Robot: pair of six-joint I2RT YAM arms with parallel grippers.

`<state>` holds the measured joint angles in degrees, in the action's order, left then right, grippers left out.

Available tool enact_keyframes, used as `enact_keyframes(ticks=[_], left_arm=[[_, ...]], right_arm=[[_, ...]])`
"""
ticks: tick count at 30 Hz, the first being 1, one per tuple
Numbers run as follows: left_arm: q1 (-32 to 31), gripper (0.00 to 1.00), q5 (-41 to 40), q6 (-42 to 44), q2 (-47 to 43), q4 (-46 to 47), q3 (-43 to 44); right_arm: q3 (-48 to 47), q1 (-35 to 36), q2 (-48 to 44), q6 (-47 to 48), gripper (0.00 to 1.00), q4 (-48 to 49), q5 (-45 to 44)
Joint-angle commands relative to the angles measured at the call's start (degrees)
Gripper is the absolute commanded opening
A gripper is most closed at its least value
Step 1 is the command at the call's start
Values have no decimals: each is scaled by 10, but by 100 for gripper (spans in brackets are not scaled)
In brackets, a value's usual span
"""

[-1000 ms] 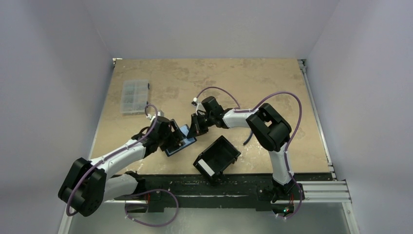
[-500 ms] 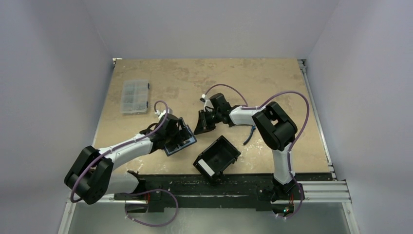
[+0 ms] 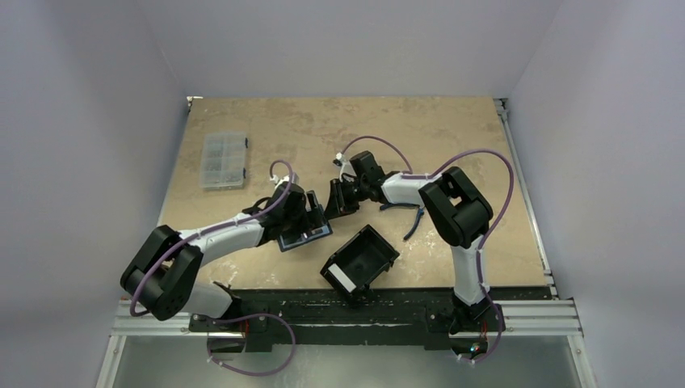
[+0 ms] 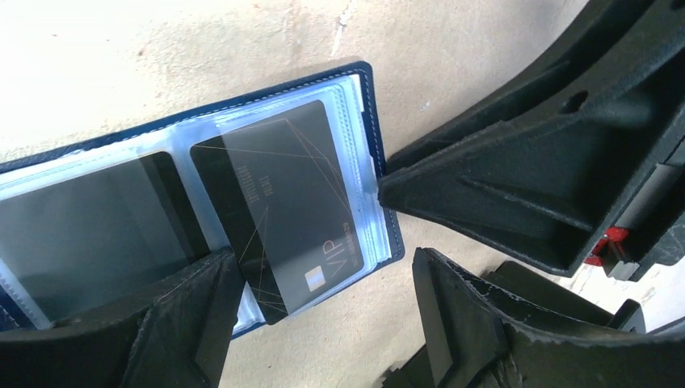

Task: Put the credit cards into the card holder
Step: Insert the credit card into the card holder.

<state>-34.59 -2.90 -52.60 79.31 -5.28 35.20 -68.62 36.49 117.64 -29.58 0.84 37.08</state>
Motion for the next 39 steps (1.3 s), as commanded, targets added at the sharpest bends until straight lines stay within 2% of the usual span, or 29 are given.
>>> enact_keyframes(ticks=[1, 3, 6, 10, 16, 22, 26, 30, 39], left_arm=[[-20, 80, 18, 26, 16, 7, 38], [-13, 83, -3, 31, -7, -22, 34], [7, 85, 7, 33, -41, -37, 19], [12, 86, -1, 47, -29, -65, 33], [6, 85, 26, 53, 29, -18, 52], [-38, 84, 26, 39, 52, 18, 76], [-33, 85, -2, 56, 21, -29, 77], [4, 85, 36, 44, -1, -14, 42], [-4, 85, 89, 29, 67, 42, 61]], right_arm=[[-1, 15, 12, -3, 28, 16, 22], [-1, 12, 6, 6, 28, 7, 11], [-5, 10, 4, 17, 29, -7, 4], [-8, 9, 8, 20, 29, -8, 0], [-14, 10, 16, 19, 29, -8, -11], [-14, 16, 17, 12, 29, -6, 8], [-5, 7, 1, 14, 29, -7, 7], [1, -3, -9, 23, 31, -8, 1], [3, -1, 3, 17, 32, -15, -9]])
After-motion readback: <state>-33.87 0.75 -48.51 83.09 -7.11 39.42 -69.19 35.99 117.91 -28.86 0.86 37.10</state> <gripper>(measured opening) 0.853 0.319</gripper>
